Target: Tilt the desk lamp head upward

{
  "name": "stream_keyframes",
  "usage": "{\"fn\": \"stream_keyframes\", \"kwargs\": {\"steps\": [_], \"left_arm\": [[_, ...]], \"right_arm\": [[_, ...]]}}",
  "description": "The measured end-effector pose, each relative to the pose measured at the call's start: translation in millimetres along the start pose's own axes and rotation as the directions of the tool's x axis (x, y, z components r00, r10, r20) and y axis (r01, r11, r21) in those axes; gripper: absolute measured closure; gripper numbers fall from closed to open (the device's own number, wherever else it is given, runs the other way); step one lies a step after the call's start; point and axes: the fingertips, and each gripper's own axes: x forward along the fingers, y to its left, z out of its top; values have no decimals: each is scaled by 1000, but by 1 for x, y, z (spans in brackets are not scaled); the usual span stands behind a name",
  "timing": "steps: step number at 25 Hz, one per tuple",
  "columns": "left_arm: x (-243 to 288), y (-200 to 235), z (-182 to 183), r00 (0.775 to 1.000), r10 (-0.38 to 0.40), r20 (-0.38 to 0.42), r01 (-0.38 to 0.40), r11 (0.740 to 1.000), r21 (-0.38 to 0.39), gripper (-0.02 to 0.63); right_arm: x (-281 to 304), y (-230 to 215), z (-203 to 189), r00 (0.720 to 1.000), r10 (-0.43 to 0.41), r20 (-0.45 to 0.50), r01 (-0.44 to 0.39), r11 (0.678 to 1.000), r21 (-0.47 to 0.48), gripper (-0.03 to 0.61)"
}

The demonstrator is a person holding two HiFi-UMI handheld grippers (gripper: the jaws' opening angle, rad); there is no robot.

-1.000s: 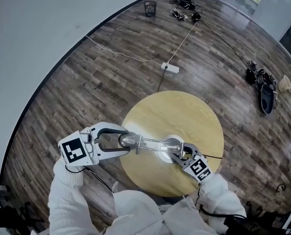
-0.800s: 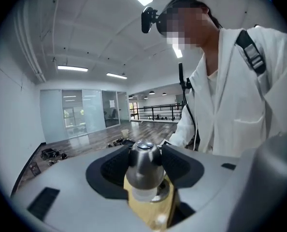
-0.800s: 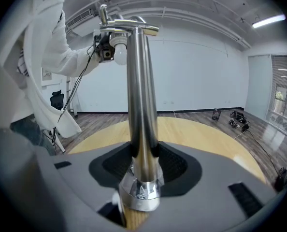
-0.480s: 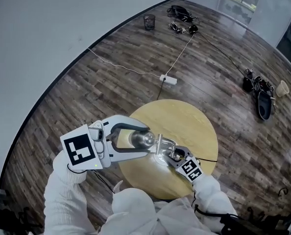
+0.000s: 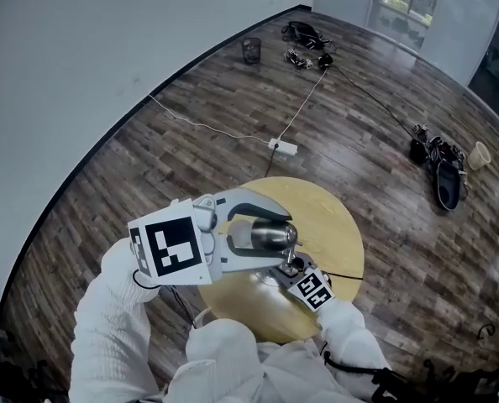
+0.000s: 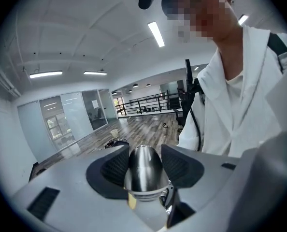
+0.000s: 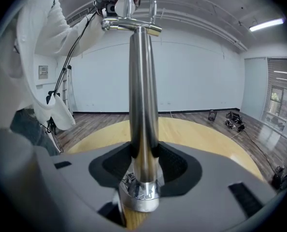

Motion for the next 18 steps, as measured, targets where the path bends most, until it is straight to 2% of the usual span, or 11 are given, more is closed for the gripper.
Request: {"fn": "stream_keyframes", "kwargs": {"steps": [5,9,13,16,18], "left_arm": [[9,0,3,1000,2,23,-2,1000,4,402],[4,3,5,995,50,84,-49,999,-12,402],[0,3,8,993,80,89,-78,997,-22,402],[-9,6,11,982,134,132,-132,991,-22,402],[-24,10,15,966,180,186,-173,984,-51,402]], "right_arm": [[0,0,-1,1000,1,-1,-1,1000,-2,400],[0,-1,1,1000,-8,7,7,1000,5,400],[0,0,0,1000,-19,17,18,1000,19,400],[-1,-2,-2,999,-34,33,32,998,60,400],[-3,-3,-5,998,-56,33,53,995,88,400]]}}
